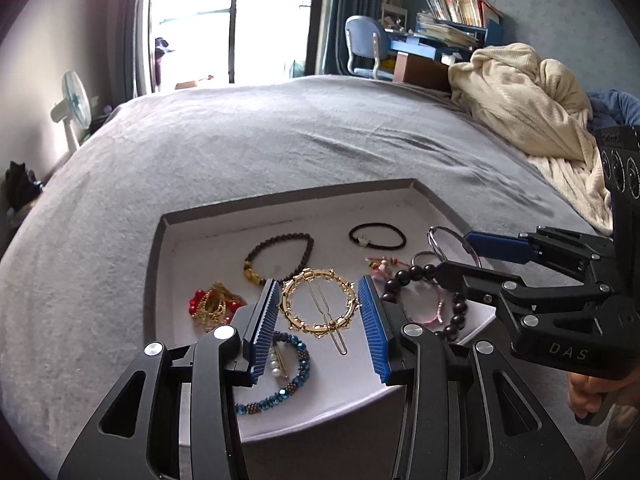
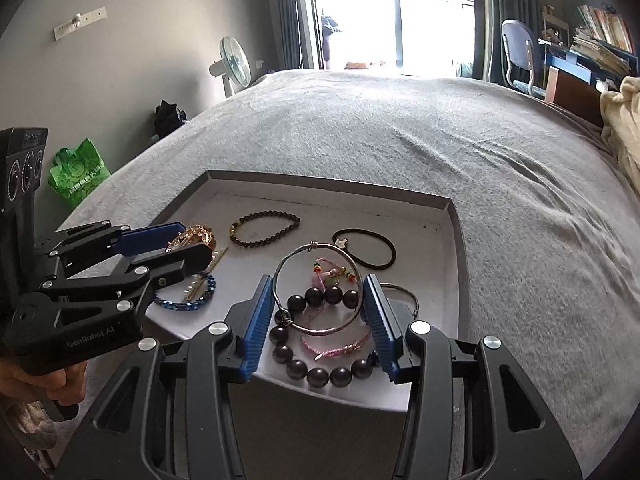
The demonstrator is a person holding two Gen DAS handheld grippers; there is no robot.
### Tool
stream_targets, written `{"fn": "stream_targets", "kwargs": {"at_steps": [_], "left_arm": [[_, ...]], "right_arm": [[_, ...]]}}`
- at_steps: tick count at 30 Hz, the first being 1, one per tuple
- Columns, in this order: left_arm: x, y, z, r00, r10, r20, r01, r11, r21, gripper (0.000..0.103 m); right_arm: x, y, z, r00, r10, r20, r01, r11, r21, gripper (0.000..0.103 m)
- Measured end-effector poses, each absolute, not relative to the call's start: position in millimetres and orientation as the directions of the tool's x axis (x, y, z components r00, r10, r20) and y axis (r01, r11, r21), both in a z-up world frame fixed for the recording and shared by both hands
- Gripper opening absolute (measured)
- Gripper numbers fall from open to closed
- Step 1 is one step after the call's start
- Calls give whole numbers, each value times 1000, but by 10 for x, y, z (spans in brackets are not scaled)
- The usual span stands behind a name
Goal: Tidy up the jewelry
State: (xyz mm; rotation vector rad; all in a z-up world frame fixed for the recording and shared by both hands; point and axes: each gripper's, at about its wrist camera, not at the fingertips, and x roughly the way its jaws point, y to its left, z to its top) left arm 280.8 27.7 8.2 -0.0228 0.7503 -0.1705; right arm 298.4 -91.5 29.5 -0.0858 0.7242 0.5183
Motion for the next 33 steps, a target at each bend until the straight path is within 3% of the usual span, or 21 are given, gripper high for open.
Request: {"fn": "stream_targets", "kwargs": {"at_steps": [20,26,29,33], "left_arm": [[2989,209,-220,661,-130,-739,142,989,-46,43],[2927,199,-192,687,-124,-716,136,990,-41,57],[2873,242,-155,707,-115,-698,120,992,-43,74],[2796,298,-109,728,-113,-676,105,993,-53,82]], "right_arm": [[3227,-867,-52,584,361,-727,-462,884,69,46],[3171,-899,-68,592,354,-724,-457,888,61,47],[3136,-921,-51,599,360,-715,-453,889,67,48],[3058,-967,-13,625,372,-687,-442,893,81,57]]}}
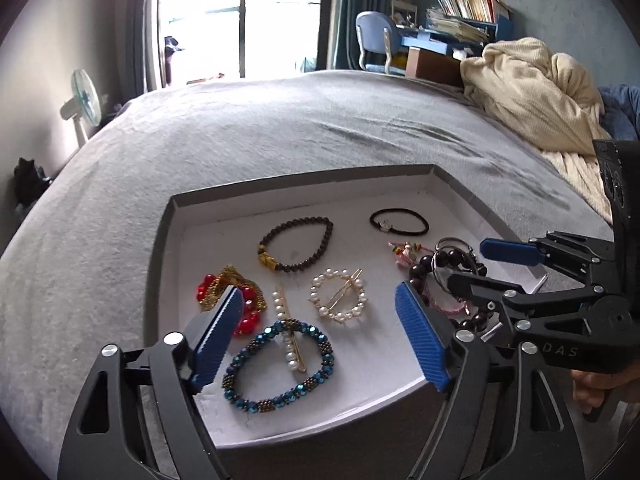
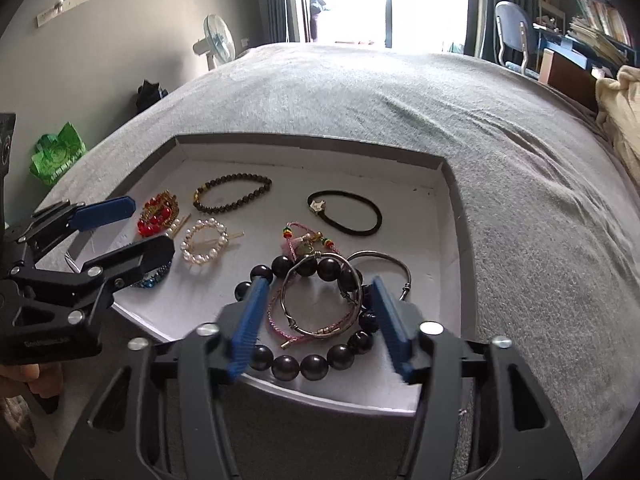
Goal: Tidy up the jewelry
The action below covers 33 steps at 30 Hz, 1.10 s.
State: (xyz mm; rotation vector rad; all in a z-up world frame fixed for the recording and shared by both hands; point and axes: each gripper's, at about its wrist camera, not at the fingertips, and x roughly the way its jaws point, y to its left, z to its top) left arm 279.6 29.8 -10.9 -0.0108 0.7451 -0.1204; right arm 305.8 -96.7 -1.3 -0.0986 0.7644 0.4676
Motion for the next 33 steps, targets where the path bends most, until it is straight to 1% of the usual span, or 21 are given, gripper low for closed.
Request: {"fn": "stream_targets", "kwargs": {"at_steps": [3,6,9,11,13,20,24,28,33], "left_arm": [[2723,340,-77,741,-121,-660,104,992,-65,88],[2623,386,-20,763,-126,-635,97,992,-80,92],[2533,431,33,784,-124,-608,89,992,-87,94],[2490,460,58,797,-115,-593,77,993,-88,96],[2447,501,77,808,-102,-580,59,994,-93,97],[2305,624,132,849,-69,-524,6,993,-121,98],[2208,679,165,869,-23,-494,-42,992,-121,98],[2146,720,168,871,-15,-491,-56,990,-130,98],[2055,704,152,875,-2,-484,-64,991,-120,98]], "right_arm": [[2982,-982,21,646,371,-667,-442,894,69,59],[2899,-1003,59,667,383,-639,-445,893,70,66],[2834,-1018,81,691,384,-613,-438,897,69,78],[2790,-1048,98,709,389,-589,-427,901,80,92],[2761,-1073,110,727,388,-567,-416,905,85,96],[2665,-1141,100,759,392,-520,-408,908,89,97],[2568,-1202,61,768,395,-504,-401,910,103,97],[2488,-1260,78,783,394,-482,-390,914,113,97],[2340,-1263,105,801,401,-444,-404,910,92,97]]}}
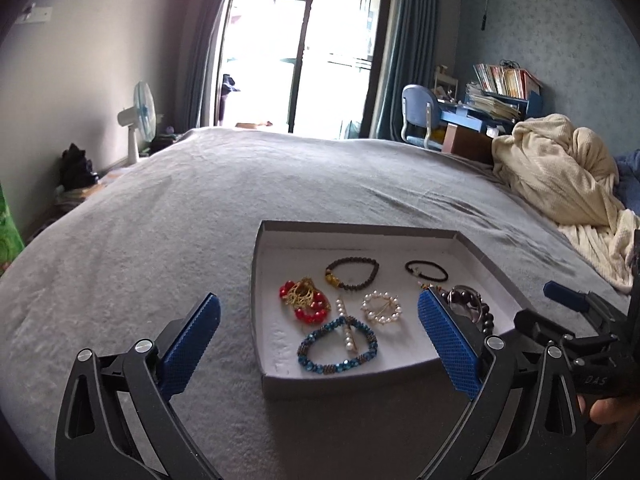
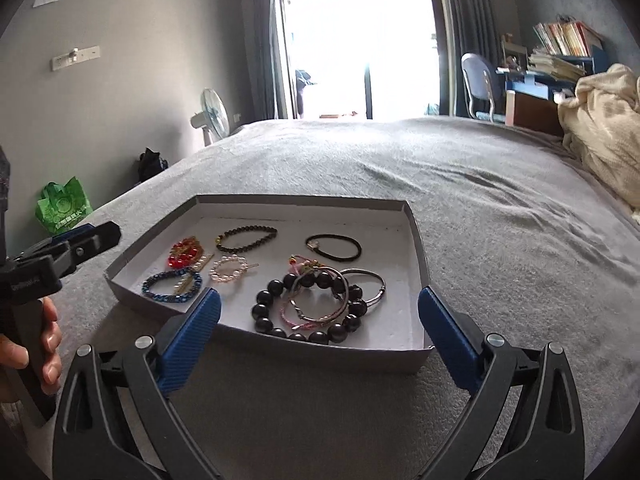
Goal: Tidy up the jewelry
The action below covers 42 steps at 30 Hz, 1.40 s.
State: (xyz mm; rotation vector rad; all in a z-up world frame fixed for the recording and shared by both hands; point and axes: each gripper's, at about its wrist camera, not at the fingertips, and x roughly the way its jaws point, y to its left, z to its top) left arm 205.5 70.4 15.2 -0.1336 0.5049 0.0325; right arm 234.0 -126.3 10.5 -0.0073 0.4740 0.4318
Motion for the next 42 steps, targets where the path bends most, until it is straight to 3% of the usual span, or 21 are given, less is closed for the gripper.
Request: {"fn": "stream_targets", "kwargs": {"at_steps": [26,42], "left_arm": [[1390,589,163,902,34,-430,-70,995,-68,98],[1257,446,138,926,50,-374,-59,998,-13,98]], "right_arm": [[1665,-1420,169,841,387,-379,-377,920,102,98],[1436,-1222,120,865,371,-337,-401,916,-21,98]]}}
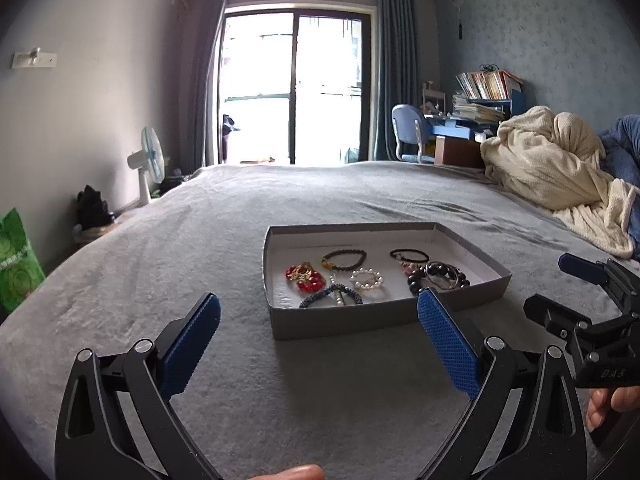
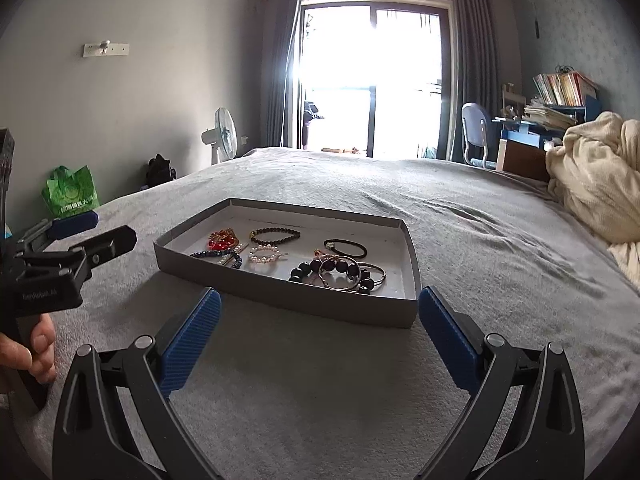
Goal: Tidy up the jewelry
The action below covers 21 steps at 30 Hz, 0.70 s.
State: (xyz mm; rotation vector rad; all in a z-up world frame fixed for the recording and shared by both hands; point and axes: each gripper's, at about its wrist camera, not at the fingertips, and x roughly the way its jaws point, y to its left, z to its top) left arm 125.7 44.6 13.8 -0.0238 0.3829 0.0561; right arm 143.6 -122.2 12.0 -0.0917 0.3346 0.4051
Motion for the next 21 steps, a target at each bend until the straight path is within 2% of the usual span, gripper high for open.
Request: {"fn": "stream_targets", "kwargs": {"at_steps": [21], "left_arm": [[1254,460,143,927,51,-371,-59,998,-10,98]], "right_arm": [[1441,-1237,129,863,375,-339,-403,915,-12,98]]}}
